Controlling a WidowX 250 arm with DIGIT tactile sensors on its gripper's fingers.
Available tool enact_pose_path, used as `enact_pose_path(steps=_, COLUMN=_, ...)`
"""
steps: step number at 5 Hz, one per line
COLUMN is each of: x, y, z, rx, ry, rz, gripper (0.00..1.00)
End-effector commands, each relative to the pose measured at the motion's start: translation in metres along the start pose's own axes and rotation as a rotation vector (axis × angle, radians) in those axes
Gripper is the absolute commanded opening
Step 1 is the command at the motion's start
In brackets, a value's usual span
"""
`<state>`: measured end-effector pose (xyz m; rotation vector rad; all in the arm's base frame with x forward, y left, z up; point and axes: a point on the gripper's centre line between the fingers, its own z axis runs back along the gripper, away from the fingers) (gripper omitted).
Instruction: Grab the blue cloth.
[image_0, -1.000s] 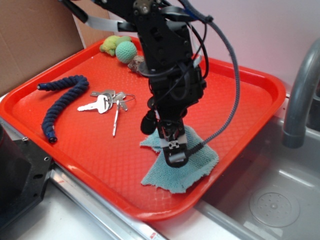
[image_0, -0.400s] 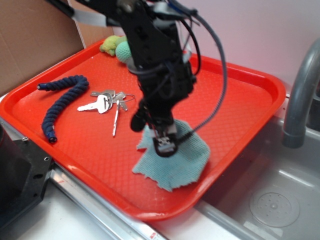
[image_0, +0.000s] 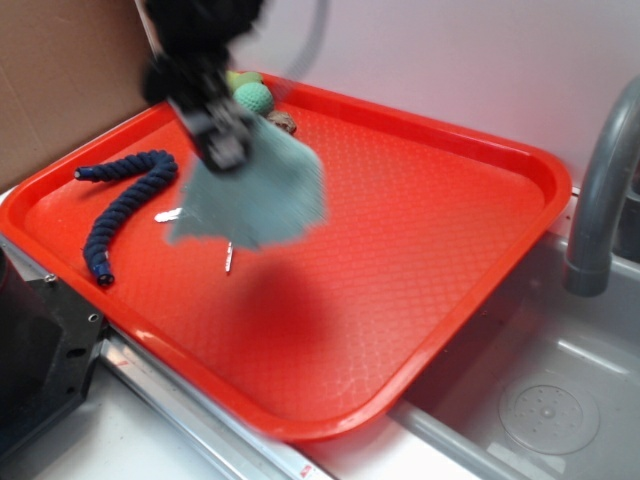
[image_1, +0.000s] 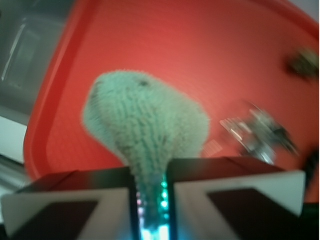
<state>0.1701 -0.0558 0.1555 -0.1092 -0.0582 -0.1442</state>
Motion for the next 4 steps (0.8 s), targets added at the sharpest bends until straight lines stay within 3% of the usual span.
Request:
enact_pose_path(steps=1, x=-0.019, y=0.037, z=0.111, rx=0.043, ry=-0.072, rz=0.415, gripper=0.00)
enact_pose_path(steps=4, x=-0.006, y=0.040, z=0.098, rx=0.104, ry=-0.011, rz=0.484, gripper=0.00)
